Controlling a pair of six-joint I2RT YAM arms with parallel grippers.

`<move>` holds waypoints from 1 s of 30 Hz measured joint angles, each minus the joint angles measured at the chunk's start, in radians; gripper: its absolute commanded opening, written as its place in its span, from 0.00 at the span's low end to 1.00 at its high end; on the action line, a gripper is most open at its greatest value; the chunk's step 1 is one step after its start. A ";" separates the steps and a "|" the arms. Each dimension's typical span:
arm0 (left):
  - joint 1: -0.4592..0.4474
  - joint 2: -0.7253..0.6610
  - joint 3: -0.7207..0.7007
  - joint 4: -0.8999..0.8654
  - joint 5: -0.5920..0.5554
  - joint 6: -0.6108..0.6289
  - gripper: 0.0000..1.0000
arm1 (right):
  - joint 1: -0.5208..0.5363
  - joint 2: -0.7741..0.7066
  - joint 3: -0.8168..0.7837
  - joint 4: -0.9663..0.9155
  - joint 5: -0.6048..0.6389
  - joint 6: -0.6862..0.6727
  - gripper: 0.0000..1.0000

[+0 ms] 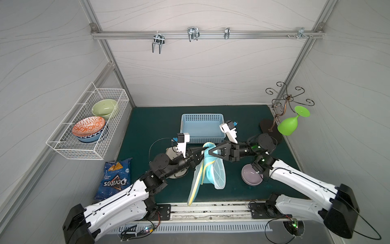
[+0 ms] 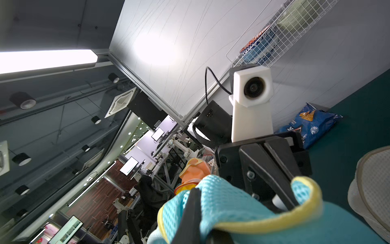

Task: Turn the laundry bag inside out
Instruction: Turn over the laundry bag.

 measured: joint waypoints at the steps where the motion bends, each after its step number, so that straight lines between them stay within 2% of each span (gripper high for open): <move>1: 0.005 0.000 -0.002 0.002 0.002 -0.005 0.00 | -0.001 0.005 0.000 0.005 -0.006 0.007 0.00; 4: 0.006 -0.086 -0.004 -0.066 -0.002 -0.008 0.00 | -0.001 -0.051 0.000 -0.108 -0.026 -0.072 0.00; 6: 0.000 -0.194 0.003 -0.168 -0.003 -0.005 0.00 | 0.008 -0.142 0.006 -0.307 -0.008 -0.195 0.00; 9: -0.027 -0.299 0.091 -0.403 0.005 0.023 0.00 | 0.052 -0.219 0.074 -0.649 0.088 -0.407 0.00; 12: -0.034 -0.303 0.166 -0.573 0.000 0.041 0.00 | 0.072 -0.233 0.118 -0.847 0.183 -0.559 0.00; 16: -0.047 -0.287 0.182 -0.718 -0.034 0.040 0.00 | 0.108 -0.234 0.098 -0.965 0.286 -0.674 0.00; 21: -0.137 -0.240 0.216 -0.849 -0.200 0.043 0.00 | 0.153 -0.231 0.033 -0.969 0.395 -0.771 0.00; 24: -0.149 -0.190 0.209 -0.865 -0.278 0.040 0.00 | 0.150 -0.195 0.008 -0.948 0.396 -0.815 0.00; 27: -0.150 -0.169 0.171 -0.868 -0.308 0.042 0.25 | 0.148 -0.158 -0.010 -0.943 0.364 -0.861 0.00; 28: -0.150 -0.176 0.162 -0.884 -0.314 0.046 0.30 | 0.146 -0.153 -0.010 -0.951 0.351 -0.879 0.00; 30: -0.148 -0.202 0.159 -0.929 -0.332 0.053 0.36 | 0.142 -0.152 0.001 -0.979 0.306 -0.921 0.00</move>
